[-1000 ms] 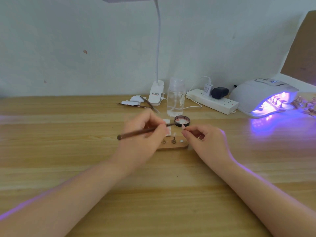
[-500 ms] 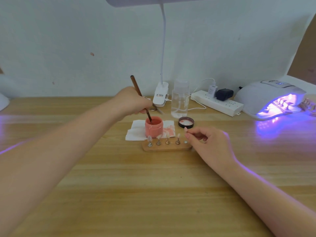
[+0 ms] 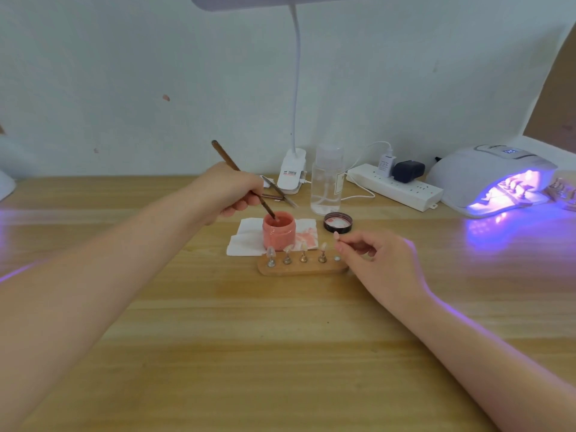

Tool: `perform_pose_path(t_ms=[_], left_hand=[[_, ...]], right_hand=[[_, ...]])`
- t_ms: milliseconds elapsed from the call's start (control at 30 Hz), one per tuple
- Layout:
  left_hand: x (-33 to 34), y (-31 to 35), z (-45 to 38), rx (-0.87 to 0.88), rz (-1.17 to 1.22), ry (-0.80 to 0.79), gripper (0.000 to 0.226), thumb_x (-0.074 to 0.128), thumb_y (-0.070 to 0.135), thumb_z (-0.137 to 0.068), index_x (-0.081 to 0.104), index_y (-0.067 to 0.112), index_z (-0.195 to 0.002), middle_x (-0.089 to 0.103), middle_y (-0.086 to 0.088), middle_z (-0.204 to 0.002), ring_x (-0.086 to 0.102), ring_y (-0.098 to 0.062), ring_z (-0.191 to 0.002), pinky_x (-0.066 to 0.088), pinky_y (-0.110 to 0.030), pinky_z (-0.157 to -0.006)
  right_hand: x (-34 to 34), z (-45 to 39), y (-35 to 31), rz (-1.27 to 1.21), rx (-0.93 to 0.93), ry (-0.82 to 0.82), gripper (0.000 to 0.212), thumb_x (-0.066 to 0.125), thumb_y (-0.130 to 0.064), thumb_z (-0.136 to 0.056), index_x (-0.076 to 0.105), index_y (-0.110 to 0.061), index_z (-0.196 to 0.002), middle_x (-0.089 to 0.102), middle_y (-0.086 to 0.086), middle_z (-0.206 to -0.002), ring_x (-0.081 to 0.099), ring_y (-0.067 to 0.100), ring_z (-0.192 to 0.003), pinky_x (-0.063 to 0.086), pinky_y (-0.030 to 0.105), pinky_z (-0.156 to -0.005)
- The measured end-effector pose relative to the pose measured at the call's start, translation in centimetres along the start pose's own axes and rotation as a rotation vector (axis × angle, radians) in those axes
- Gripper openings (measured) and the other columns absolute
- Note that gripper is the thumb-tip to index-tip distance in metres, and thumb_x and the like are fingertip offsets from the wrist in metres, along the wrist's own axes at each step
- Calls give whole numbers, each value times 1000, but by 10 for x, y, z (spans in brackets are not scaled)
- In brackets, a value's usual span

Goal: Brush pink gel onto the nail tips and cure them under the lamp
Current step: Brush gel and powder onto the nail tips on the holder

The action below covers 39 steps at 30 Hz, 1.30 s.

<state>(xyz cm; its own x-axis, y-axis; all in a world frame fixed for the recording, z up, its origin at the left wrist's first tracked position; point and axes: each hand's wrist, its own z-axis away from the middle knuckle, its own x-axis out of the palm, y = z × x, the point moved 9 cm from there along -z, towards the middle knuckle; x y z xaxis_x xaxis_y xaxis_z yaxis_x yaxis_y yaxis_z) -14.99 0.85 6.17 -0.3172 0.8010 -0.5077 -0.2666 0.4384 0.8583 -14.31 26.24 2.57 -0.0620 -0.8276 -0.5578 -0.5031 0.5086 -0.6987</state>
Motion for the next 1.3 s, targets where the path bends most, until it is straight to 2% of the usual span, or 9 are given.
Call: perform_pose_path(t_ms=[300,367,433,533,733,900,1167,1300], left_hand=[[-6,-48,5,-314,295,-139,13,53,15,-85,53,14,-72,53,6,-46,45,-8,-39,30,-21,-46],[-8,-56,5,-346,350,-156,10,54,16,-84,52,15,-74,54,5,-48,46,-8,-36,31,-19,-43],[-12,-63,4,-371,391,-160,9,54,16,-83,52,15,-75,54,5,-49,46,-8,-36,31,-16,-40],[-19,-68,2,-379,390,-150,10,54,16,-84,52,15,-74,55,5,-49,46,-8,-36,32,-16,-40],[-14,-59,3,-363,507,-183,12,54,18,-87,52,16,-75,55,6,-50,46,-8,-37,30,-20,-50],[4,-58,6,-382,493,-233,10,56,18,-86,53,16,-77,56,7,-51,47,-7,-38,30,-19,-47],[-10,-76,7,-420,502,-188,10,55,18,-86,52,16,-76,55,7,-50,46,-7,-37,30,-17,-43],[-16,-72,6,-392,571,-182,12,55,18,-86,51,17,-75,54,7,-51,44,-8,-37,27,-20,-50]], right_hand=[[0,0,-1,17,-15,16,8,71,-26,-82,74,-34,-83,65,-18,-69,62,9,-71,49,26,-73],[0,0,0,19,-16,20,9,71,-26,-82,74,-34,-83,65,-18,-71,61,7,-72,47,21,-72],[-1,0,0,21,-19,29,9,72,-25,-81,74,-33,-82,64,-20,-69,59,4,-72,41,9,-67],[-1,-1,0,23,-21,37,8,72,-24,-81,75,-32,-81,62,-22,-68,56,0,-77,38,4,-65],[-1,-1,0,27,-19,26,8,72,-26,-81,74,-33,-82,61,-24,-68,58,-1,-73,41,7,-66],[0,-1,0,30,-30,25,7,71,-27,-82,74,-33,-81,65,-19,-65,55,-1,-74,37,4,-63],[2,-2,2,29,-26,13,10,71,-25,-82,74,-34,-84,65,-18,-67,59,3,-73,40,8,-67],[1,-2,0,38,-32,23,9,71,-24,-82,75,-32,-83,64,-19,-66,56,1,-76,37,5,-65]])
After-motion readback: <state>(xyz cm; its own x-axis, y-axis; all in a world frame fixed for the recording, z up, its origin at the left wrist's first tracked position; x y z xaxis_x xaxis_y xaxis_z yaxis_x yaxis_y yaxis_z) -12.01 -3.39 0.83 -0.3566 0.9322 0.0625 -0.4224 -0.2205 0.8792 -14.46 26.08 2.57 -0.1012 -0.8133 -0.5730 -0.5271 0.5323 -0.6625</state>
